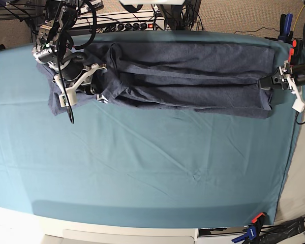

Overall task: Fold the T-shirt properly
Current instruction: 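Grasp the folded shirt's end with the left gripper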

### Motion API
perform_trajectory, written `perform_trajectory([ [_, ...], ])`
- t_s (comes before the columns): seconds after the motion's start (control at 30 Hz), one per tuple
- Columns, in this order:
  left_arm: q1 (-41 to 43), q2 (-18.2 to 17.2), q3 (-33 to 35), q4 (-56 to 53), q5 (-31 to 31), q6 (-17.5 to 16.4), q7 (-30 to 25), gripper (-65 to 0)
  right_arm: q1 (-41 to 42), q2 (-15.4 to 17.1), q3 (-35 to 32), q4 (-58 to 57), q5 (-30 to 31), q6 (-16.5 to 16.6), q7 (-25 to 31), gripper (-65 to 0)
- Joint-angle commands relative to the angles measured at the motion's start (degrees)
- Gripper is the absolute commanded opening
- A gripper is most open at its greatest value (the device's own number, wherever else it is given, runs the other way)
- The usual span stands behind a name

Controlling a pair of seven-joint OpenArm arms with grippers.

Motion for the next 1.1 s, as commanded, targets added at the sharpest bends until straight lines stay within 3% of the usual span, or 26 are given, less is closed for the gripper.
perform_trajectory([
  [0.0,0.8,-0.7,0.4,0.4,4.2,0.4,3.5,-38.8,0.5,0.5,0.1,1.1,1.1,0.5,1.1,-51.9],
  [0.37,0.6,2.4,0.4,1.3,4.2,-0.4,2.3,-42.0,0.5,0.5,0.1,1.1,1.1,0.5,1.1,-51.9],
  [0.77,0.0,2.5,0.3,1.3,4.2,-1.9,1.7,-42.1,0.5,0.5,0.1,1.1,1.2,0.5,1.1,-51.9],
  [1.0,-2.6,2.6,0.3,1.3,4.2,-2.0,1.7,-47.5,0.5,0.5,0.1,1.1,1.2,0.5,1.1,-51.9],
  [1.07,-3.4,2.6,0.3,1.3,4.2,-2.0,1.7,-53.1,0.5,0.5,0.1,1.1,1.2,0.5,1.1,-51.9],
])
